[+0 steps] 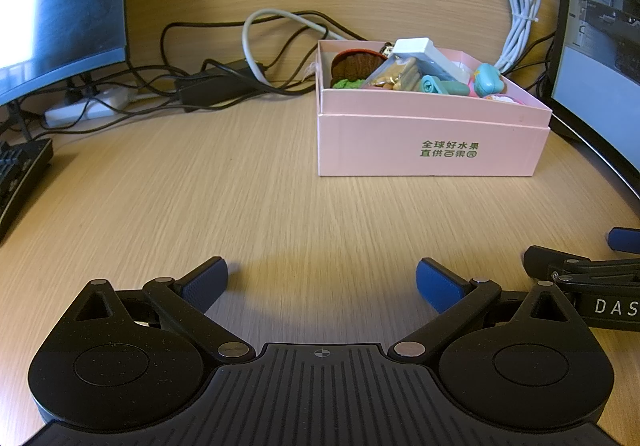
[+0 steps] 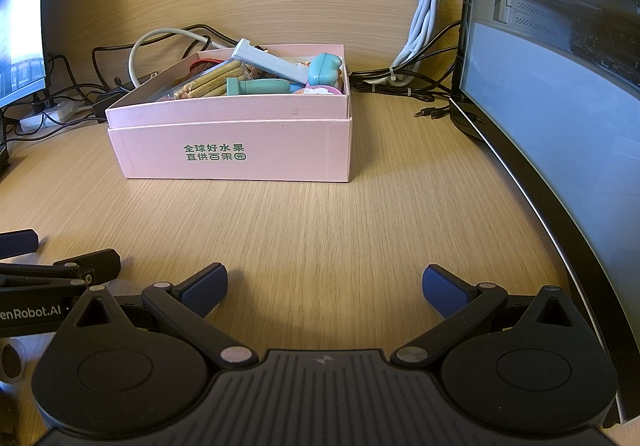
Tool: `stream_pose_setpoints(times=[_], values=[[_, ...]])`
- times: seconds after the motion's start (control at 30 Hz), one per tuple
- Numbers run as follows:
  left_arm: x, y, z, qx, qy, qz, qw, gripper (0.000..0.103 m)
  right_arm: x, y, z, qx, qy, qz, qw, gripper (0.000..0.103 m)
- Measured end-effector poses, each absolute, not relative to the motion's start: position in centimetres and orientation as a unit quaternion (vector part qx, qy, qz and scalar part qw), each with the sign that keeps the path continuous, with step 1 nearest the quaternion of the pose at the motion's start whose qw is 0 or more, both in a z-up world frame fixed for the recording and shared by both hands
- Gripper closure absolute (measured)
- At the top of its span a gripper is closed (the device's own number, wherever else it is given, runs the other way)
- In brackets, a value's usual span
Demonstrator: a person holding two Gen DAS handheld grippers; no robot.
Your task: Organize objects
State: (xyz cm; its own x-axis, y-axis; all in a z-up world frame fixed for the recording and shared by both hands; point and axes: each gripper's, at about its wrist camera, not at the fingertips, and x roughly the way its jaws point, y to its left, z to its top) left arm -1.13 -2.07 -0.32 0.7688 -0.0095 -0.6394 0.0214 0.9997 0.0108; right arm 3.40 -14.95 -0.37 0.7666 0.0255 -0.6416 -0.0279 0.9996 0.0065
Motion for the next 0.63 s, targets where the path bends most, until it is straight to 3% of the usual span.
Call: stream_pose_setpoints(times=[0.63], values=[[-1.21, -1.62, -0.30, 0.008, 0.340, -0.011, 0.940, 0.000, 3.41, -14.97, -0.39, -0.002, 0.341, 0.014, 0.940, 0.000]])
